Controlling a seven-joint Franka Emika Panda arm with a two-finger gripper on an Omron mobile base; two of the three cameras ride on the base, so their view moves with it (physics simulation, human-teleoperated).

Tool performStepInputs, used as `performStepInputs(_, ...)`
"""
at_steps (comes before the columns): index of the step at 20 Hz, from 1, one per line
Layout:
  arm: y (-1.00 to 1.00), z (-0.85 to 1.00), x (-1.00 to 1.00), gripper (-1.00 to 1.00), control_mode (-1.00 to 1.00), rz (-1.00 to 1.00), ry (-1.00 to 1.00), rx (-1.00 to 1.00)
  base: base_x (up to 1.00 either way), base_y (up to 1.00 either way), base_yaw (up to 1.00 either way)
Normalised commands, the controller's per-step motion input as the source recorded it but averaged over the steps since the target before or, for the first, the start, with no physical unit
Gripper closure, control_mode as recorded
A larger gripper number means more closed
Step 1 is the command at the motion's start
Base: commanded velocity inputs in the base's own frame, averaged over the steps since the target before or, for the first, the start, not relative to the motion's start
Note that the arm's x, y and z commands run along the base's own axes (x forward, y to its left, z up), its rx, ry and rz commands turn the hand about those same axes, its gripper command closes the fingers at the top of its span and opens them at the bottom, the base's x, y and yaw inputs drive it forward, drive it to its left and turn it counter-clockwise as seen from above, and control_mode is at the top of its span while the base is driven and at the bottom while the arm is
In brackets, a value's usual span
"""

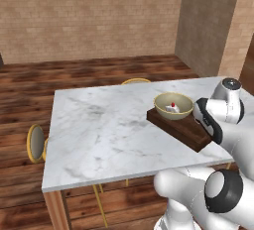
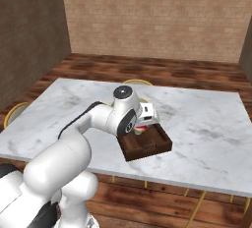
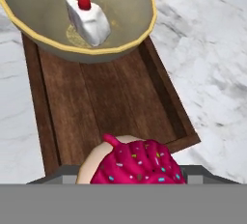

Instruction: Place the bowl with cake and the cupcake onto the tray.

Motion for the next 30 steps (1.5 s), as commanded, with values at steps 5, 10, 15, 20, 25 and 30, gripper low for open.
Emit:
performStepInputs(5,0.05,-0.09,0.0,1.0,-1.0,0.04,0.0,-0.04,0.0,0.0,0.0)
performStepInputs(10,0.01,-0.12,0.01,1.0,-1.0,0.02,0.0,-0.04,0.0,0.0,0.0)
performStepInputs(15,0.0,-0.12,0.0,1.0,-1.0,0.01,0.0,-0.04,0.0,0.0,0.0)
performStepInputs(20,0.0,-0.13,0.0,1.0,-1.0,0.01,0.0,-0.02,0.0,0.0,0.0)
performStepInputs(25,0.0,-0.09,0.07,1.0,-1.0,0.02,0.0,-0.01,0.0,0.0,0.0)
performStepInputs(30,0.0,-0.03,0.1,1.0,-1.0,0.03,0.0,0.0,0.0,0.0,0.0)
